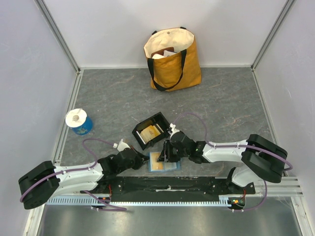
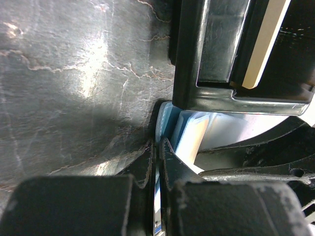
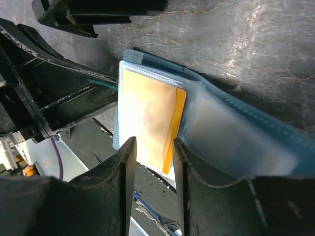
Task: Put the credit cards into the card holder
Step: Insert the credit card into the card holder, then pick up the credit card from the storage box.
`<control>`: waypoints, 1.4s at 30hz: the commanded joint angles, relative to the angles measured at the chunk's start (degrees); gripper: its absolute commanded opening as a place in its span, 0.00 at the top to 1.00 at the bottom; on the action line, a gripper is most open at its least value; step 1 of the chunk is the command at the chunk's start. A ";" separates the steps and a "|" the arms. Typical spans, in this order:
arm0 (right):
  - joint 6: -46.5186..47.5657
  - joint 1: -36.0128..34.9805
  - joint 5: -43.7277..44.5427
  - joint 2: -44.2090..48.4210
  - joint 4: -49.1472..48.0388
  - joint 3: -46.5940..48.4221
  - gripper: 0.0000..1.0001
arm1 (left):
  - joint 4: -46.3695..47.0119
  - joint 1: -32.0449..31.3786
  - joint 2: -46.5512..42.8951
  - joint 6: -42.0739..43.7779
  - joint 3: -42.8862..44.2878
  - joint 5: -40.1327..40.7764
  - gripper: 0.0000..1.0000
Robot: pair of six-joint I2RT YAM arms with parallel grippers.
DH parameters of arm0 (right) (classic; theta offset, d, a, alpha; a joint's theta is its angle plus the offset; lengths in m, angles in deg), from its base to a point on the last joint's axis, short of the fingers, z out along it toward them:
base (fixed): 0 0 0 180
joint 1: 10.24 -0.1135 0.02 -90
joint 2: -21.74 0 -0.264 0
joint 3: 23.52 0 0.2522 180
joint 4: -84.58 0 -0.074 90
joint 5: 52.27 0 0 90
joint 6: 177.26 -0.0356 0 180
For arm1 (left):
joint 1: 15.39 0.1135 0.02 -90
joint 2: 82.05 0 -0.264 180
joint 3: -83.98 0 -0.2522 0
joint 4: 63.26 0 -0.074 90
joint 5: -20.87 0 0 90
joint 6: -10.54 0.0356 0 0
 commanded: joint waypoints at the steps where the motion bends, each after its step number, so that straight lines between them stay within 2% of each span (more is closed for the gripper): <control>1: 3.19 -1.89 1.50 -1.11 3.88 6.25 0.62 | -4.23 -0.17 1.55 0.56 -0.61 1.24 0.98; 6: 5.31 -2.06 1.68 -2.43 5.64 7.67 0.64 | -3.96 -0.16 1.99 0.82 -0.34 0.98 0.98; 11: 9.61 -2.06 10.88 3.35 16.43 10.12 0.46 | -4.31 -0.17 0.59 0.64 -0.87 0.98 0.98; 17: 17.43 -1.01 14.07 6.80 21.90 17.58 0.36 | -7.64 -0.08 -2.58 0.99 -1.31 3.26 0.98; 20: 21.12 -0.22 12.93 3.03 22.61 24.43 0.34 | -8.97 -0.17 -3.72 1.43 -0.96 4.58 0.98; 30: 26.93 3.91 4.40 -18.32 24.19 43.60 0.31 | -12.40 0.45 -3.46 4.86 1.85 7.75 0.98; 36: 27.28 5.23 -0.42 -24.22 23.66 46.69 0.30 | -11.96 1.50 -3.46 5.13 1.24 8.01 0.98; 42: 27.20 5.32 -4.03 -27.74 21.47 47.13 0.29 | -10.29 5.36 -1.53 8.37 2.38 5.65 0.98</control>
